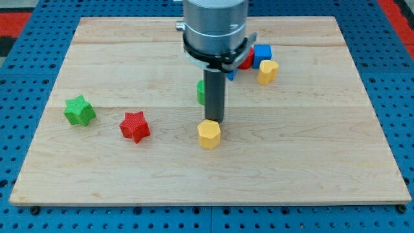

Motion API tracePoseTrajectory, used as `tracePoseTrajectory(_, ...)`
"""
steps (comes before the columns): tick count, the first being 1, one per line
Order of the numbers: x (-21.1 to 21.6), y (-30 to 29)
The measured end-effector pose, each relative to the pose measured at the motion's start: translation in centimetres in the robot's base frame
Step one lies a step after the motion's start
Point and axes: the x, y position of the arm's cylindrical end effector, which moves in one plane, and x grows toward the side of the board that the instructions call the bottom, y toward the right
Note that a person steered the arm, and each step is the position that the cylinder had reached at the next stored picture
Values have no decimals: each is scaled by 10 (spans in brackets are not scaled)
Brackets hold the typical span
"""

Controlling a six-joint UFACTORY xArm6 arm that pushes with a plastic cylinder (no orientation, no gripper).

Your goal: Move yellow hexagon towards center

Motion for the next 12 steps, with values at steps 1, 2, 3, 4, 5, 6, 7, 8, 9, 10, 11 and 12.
tracePoseTrajectory(1, 20, 17)
tracePoseTrajectory(2, 54, 19)
tracePoseTrajectory(3, 128, 13)
tracePoseTrajectory(4, 139, -10)
tracePoseTrajectory(5, 133, -49)
tracePoseTrajectory(6, 112, -55)
tracePoseTrajectory(7, 68, -47)
tracePoseTrajectory(8, 9, -28)
tracePoseTrajectory(9, -8, 1)
tracePoseTrajectory(10, -6, 2)
tracePoseTrajectory(11, 8, 6)
tracePoseTrajectory(12, 9, -8)
